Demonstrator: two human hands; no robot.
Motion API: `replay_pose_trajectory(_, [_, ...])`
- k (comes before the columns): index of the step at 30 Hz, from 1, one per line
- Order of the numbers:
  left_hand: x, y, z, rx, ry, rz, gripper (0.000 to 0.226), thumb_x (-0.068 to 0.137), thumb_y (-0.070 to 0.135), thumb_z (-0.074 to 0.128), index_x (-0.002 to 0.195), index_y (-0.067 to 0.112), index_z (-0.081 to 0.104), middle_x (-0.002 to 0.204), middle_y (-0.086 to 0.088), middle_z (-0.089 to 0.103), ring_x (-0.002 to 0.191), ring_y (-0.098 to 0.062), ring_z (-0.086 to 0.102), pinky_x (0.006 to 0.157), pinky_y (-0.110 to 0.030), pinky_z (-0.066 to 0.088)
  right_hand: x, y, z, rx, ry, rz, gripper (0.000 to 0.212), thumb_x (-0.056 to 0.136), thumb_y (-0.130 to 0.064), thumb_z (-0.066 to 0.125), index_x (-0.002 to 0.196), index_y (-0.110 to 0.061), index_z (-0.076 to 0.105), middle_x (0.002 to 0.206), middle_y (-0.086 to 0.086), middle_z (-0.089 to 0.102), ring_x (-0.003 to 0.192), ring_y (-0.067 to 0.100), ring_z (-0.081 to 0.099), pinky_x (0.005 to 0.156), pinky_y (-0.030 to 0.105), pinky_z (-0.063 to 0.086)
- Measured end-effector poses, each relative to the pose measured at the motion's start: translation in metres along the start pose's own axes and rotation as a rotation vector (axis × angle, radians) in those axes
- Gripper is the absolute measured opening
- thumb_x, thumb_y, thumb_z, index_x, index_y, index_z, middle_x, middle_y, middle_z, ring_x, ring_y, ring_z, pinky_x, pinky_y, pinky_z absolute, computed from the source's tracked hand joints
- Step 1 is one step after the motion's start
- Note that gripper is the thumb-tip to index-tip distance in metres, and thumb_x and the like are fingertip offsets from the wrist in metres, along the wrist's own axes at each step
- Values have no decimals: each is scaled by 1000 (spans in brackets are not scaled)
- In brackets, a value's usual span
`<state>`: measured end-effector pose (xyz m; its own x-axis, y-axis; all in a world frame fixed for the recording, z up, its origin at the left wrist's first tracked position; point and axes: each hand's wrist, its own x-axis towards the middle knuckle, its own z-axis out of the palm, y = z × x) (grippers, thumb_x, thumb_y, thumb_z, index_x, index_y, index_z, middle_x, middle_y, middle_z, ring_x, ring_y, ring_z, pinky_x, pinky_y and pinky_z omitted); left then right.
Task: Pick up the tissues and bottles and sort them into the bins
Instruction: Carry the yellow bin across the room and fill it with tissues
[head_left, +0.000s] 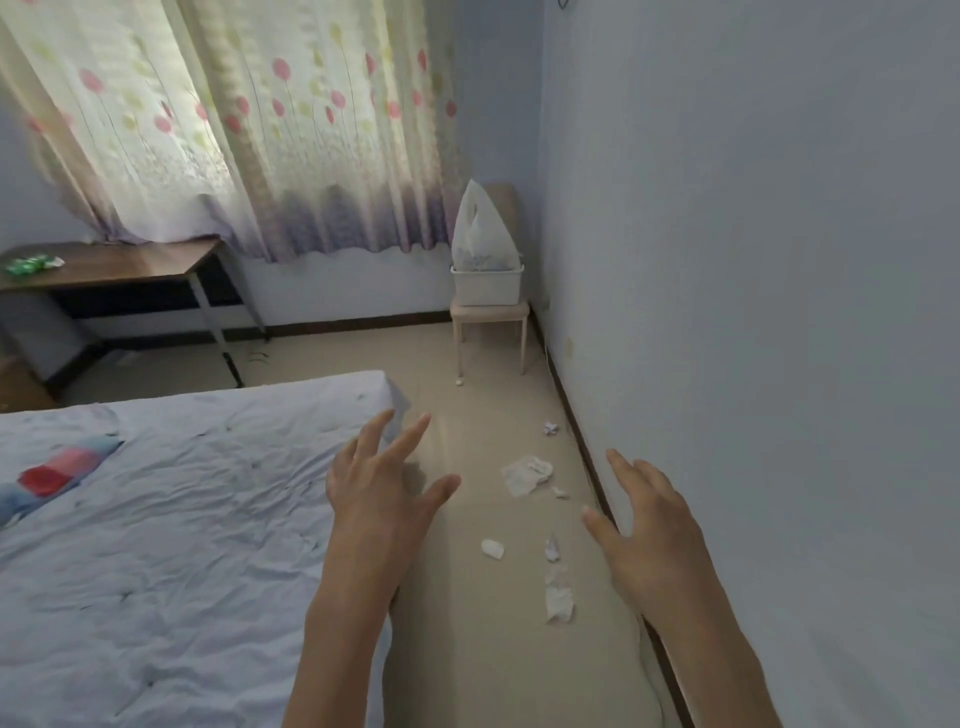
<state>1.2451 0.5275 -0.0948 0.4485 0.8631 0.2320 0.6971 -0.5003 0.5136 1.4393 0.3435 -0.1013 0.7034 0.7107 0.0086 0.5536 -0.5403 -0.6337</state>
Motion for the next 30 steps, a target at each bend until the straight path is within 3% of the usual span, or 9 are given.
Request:
replay_pose_trajectory(10, [42, 28, 55, 71, -45, -60, 79, 83, 63, 76, 154, 50, 42, 169, 7, 28, 152, -31, 29, 119, -60, 32, 83, 53, -6, -3, -46, -3, 68, 100, -36, 63, 162, -31, 34, 160, 5, 39, 143, 28, 42, 111, 40, 39])
replay_pose_trajectory(13, [79, 38, 71, 99, -82, -19, 79, 87, 60, 75, 157, 49, 39, 170, 7, 23, 154, -32, 24, 121, -61, 29, 126, 51, 7, -51, -93, -58, 71, 99, -33, 66, 162, -31, 33, 153, 7, 44, 135, 30, 47, 105, 39, 43])
replay_pose_trajectory(17, [150, 41, 98, 168, -116, 62, 81, 88, 60, 74, 158, 48, 35, 171, 6, 20, 154, -33, 20, 122, -63, 25, 201, 44, 32, -138, -125, -106, 71, 99, -34, 65, 162, -28, 33, 158, 11, 40, 139, 32, 45, 108, 43, 43])
replay_pose_trajectory(23, [259, 3, 187, 266, -220, 170, 83, 88, 59, 74, 159, 45, 34, 171, 3, 21, 152, -39, 25, 119, -67, 27, 311, 66, 97, -240, -143, -104, 68, 100, -30, 63, 161, -33, 33, 155, 13, 39, 137, 34, 44, 107, 47, 46])
replay_pose_trajectory(27, [316, -33, 264, 285, -320, 181, 84, 88, 57, 75, 160, 44, 33, 171, 1, 19, 152, -42, 22, 118, -69, 28, 370, 103, 158, -273, -178, -58, 67, 100, -28, 61, 160, -34, 31, 151, 12, 39, 132, 34, 45, 99, 48, 50])
replay_pose_trajectory(30, [341, -59, 320, 287, -369, 189, 84, 88, 55, 76, 160, 43, 33, 171, 0, 19, 151, -43, 22, 117, -70, 28, 398, 140, 206, -289, -219, 2, 70, 100, -29, 59, 161, -34, 26, 159, 10, 32, 135, 33, 42, 100, 49, 50])
